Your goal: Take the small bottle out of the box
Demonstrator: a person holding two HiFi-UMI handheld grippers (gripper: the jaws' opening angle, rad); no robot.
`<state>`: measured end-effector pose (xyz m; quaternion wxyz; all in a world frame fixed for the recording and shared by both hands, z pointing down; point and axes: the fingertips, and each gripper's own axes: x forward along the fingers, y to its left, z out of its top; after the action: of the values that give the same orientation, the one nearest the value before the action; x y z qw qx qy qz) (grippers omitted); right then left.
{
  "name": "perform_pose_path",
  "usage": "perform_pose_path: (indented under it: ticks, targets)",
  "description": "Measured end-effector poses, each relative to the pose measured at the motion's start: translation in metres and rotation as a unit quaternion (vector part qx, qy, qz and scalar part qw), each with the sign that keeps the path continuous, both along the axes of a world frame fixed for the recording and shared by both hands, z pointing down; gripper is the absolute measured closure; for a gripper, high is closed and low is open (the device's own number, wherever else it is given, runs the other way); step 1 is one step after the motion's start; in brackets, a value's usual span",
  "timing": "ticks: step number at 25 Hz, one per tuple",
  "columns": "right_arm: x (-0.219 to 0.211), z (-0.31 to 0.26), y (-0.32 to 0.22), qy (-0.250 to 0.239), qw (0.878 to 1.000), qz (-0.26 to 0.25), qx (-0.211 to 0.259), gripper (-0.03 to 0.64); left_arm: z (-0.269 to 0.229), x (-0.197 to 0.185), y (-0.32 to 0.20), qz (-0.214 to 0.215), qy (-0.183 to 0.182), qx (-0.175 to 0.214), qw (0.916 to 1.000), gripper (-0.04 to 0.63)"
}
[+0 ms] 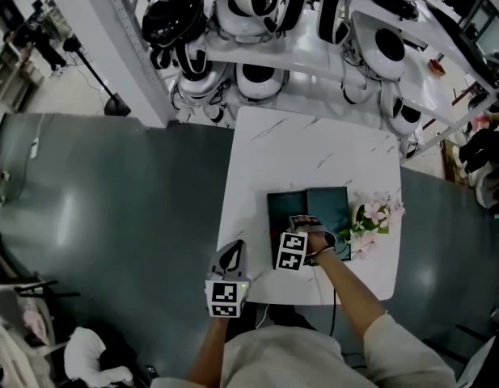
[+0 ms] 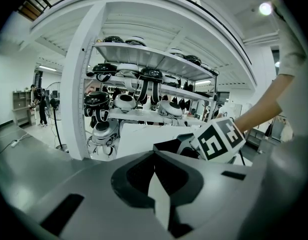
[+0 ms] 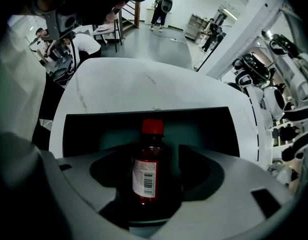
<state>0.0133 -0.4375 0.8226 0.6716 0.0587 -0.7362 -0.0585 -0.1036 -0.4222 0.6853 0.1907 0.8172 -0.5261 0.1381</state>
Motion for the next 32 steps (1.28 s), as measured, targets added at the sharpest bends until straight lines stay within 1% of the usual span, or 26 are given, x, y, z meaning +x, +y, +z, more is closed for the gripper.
perform_pose_path:
  ticks: [5,9,11,15,23,29,32]
  targets:
    - [0.001,0.002,0.0,0.008,1.0,0.008,-0.027,0.314,0.002,0.002,-0.002,0.001,0.001,-0.001,1.0,0.577]
    - [0.0,0.003,0.004,0.022,0.999,-0.007,-0.041,0.349,0.0,0.004,-0.003,0.002,0.004,-0.001,1.0,0.577]
    - [-0.002,0.003,0.007,0.026,0.999,-0.014,-0.045,0.376,-0.001,0.004,-0.004,0.002,0.005,0.0,1.0,0.577]
    - [-0.002,0.004,0.009,0.027,0.999,-0.016,-0.044,0.38,-0.001,0.0,-0.002,0.0,0.003,0.002,1.0,0.577]
    - [0.0,-0.002,0.01,0.019,1.0,-0.008,-0.022,0.382,-0.005,-0.007,0.005,-0.007,0.001,0.007,0.9999,0.577]
    - [0.002,-0.027,0.003,-0.017,0.999,0.021,0.02,0.382,-0.014,0.002,0.008,0.001,0.002,0.016,0.9999,0.577]
    - [0.001,-0.04,0.001,-0.047,0.997,0.045,0.038,0.382,-0.019,0.008,0.009,0.005,0.004,0.021,0.9998,0.577]
